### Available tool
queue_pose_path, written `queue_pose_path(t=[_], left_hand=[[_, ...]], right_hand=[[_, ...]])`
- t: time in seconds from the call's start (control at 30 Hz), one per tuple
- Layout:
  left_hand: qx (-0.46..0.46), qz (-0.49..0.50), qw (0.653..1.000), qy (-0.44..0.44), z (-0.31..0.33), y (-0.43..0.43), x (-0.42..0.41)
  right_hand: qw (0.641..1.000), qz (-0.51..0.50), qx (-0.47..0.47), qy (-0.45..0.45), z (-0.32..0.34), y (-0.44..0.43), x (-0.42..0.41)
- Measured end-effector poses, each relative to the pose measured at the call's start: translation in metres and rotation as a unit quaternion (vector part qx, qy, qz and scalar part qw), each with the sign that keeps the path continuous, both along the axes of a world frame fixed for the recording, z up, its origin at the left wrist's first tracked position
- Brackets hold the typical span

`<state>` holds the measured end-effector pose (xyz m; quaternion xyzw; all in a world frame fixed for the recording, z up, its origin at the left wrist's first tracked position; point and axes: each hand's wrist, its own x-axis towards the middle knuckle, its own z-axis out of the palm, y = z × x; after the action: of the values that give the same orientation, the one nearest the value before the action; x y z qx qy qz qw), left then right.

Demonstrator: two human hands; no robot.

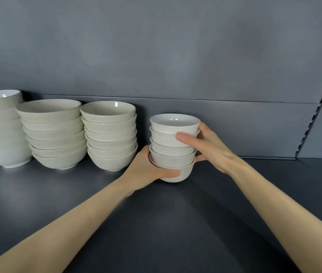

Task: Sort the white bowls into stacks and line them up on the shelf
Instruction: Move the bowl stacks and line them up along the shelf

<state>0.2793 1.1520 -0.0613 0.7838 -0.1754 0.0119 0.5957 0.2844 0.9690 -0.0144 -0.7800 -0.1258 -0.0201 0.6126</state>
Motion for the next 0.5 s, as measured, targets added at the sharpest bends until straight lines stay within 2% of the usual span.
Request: queue_pose_path(t=[0.27,0.5], left_hand=[[-0.019,0.006,1.0,-0.013,-0.009,0.007,0.012],[-0.006,0.06,0.998,-0.018,-0.019,0.017,0.019]], right_hand=[[1.0,-0.003,0.004,-0.016,-0.005,0.01,0.011],[1.0,-0.008,0.023,-0.013,-0.015,0.011,0.018]])
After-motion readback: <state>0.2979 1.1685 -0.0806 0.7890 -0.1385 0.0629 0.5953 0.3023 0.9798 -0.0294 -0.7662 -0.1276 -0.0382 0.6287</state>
